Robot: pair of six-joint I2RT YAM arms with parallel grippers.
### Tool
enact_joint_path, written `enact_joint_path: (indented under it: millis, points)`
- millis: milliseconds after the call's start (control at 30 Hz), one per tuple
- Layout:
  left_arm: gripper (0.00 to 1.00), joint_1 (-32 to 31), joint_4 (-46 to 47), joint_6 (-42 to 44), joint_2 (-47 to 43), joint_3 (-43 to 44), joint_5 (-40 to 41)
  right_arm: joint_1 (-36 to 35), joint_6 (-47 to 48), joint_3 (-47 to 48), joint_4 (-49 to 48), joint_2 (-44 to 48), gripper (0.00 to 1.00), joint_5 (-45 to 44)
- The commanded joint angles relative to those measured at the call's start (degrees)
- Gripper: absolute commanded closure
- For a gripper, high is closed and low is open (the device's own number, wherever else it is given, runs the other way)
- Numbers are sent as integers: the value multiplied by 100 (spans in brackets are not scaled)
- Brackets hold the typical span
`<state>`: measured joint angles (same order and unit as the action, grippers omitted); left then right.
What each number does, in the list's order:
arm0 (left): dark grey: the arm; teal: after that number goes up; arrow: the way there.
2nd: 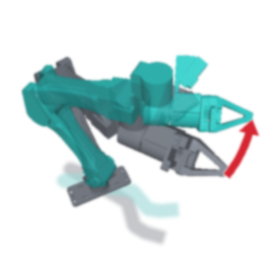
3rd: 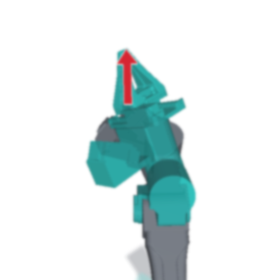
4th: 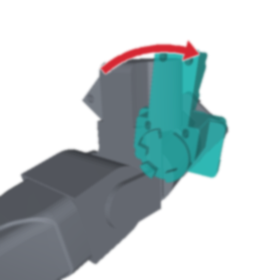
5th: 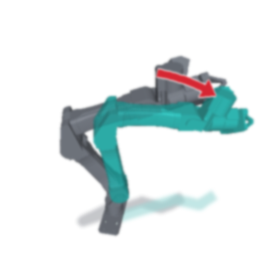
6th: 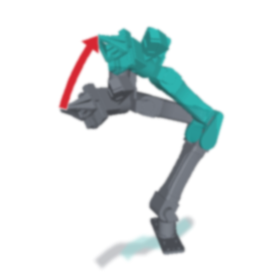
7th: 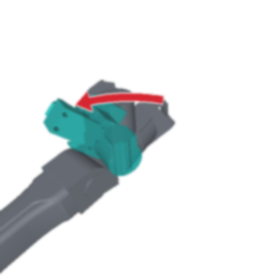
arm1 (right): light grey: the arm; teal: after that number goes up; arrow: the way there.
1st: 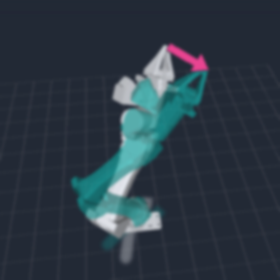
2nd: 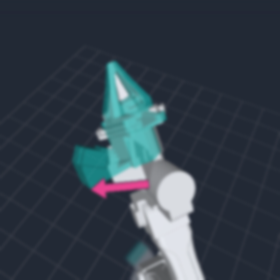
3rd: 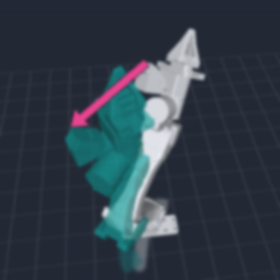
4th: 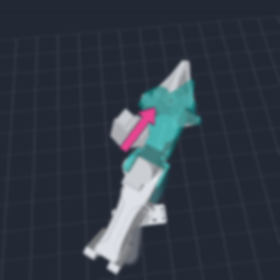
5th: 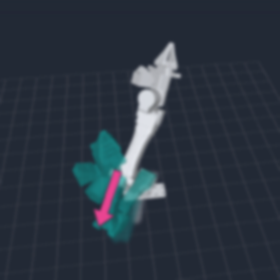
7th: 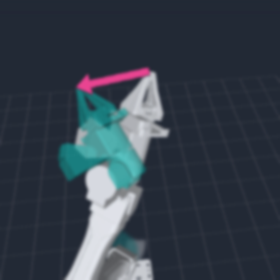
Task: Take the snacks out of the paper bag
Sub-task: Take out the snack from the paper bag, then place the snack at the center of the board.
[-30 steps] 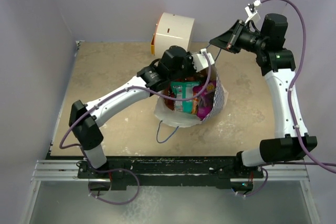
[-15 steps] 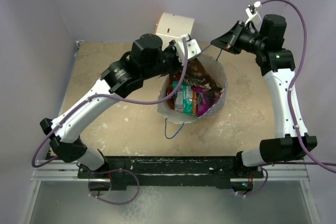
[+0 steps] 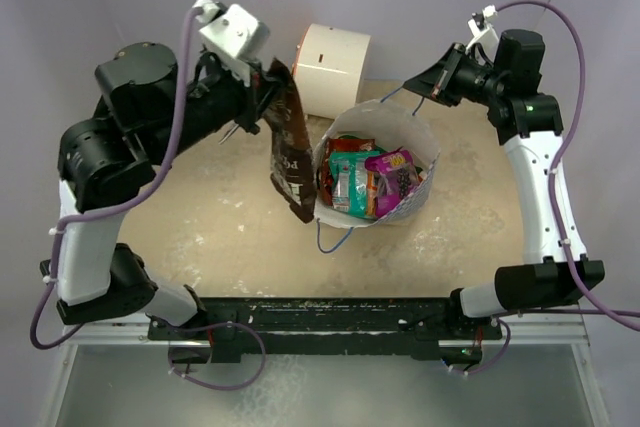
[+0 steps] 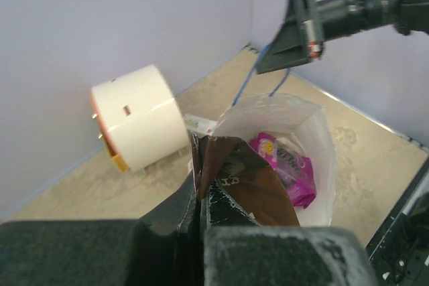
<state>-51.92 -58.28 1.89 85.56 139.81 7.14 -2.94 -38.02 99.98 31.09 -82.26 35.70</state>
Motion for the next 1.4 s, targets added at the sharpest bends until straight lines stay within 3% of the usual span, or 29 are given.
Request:
enact_joint_path:
  millis: [0, 200, 300, 533, 700, 867, 967, 1267, 1367]
  points:
    - [100, -2, -636, -738, -149, 225, 1673, 19, 248, 220, 6, 369, 100, 17]
    - [100, 355, -1389, -1107, 3, 277, 3053, 13, 370, 0, 96, 513, 100, -3]
    - [100, 1207, -1788, -1369, 167, 332, 2755, 13, 396, -88, 99, 576, 100, 3]
    - [100, 2549, -2113, -1781, 596, -22, 2004, 13, 576, -169, 263, 641, 100, 2]
    - [100, 3795, -1941, -2598, 1019, -382, 486, 16, 624, -282, 216, 632, 100, 41]
    - [100, 4588, -1052, -3764, 1442, -931, -1018, 13, 613, -425, 94, 602, 100, 116]
    - [100, 4934, -180, -4936, 1713, -1159, -1744, 12, 639, -467, 52, 560, 100, 118]
    - [100, 5366, 1887, -7421, 2684, -1129, -1848, 13, 681, -446, 65, 483, 100, 144]
    - [100, 5455, 2495, -7942, 2717, -1599, -1799, 13, 706, -419, 103, 470, 100, 168]
